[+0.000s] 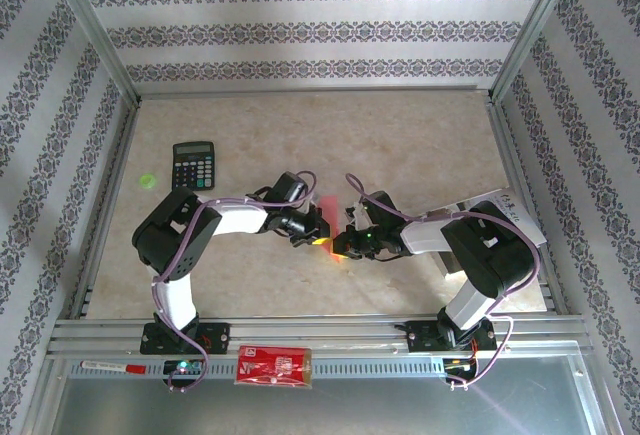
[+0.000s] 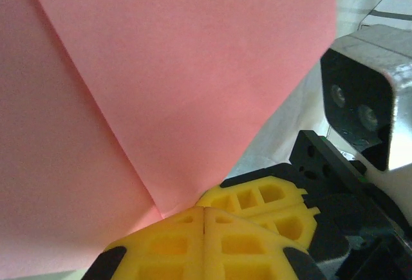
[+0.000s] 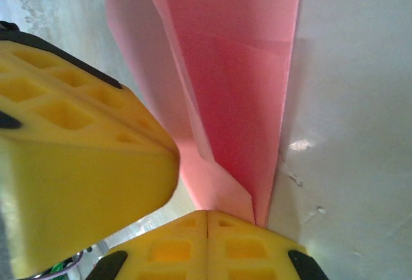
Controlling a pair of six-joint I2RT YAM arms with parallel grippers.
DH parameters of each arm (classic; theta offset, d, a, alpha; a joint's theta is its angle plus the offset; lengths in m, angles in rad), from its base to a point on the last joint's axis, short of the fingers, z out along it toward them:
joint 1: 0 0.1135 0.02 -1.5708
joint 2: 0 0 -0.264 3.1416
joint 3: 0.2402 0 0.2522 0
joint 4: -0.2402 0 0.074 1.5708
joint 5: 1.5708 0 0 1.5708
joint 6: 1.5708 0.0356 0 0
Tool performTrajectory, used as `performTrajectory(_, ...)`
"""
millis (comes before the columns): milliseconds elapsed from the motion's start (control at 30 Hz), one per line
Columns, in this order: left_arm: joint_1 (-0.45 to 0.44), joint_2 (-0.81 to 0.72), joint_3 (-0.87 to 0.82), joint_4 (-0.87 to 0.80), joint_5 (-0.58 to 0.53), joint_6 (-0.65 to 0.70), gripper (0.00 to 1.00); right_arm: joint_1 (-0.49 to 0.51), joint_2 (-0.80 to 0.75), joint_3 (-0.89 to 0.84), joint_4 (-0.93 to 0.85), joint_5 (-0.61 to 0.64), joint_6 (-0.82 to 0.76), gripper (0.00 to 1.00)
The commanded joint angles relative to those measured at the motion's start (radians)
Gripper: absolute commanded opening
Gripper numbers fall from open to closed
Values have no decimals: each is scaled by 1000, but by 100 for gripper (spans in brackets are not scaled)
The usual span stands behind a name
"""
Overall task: Fold a paper plane with a square sheet of paper (pick it up from the middle)
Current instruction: Fourth fold the wing at the center of the table.
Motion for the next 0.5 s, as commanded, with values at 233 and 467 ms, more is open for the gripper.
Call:
performTrajectory(233, -13, 60, 3, -4, -15, 19, 0, 13, 77, -49, -243, 193, -21, 0)
performTrajectory(467, 6, 73, 29, -49, -48, 58, 0, 16, 79, -38, -325, 230, -37, 0)
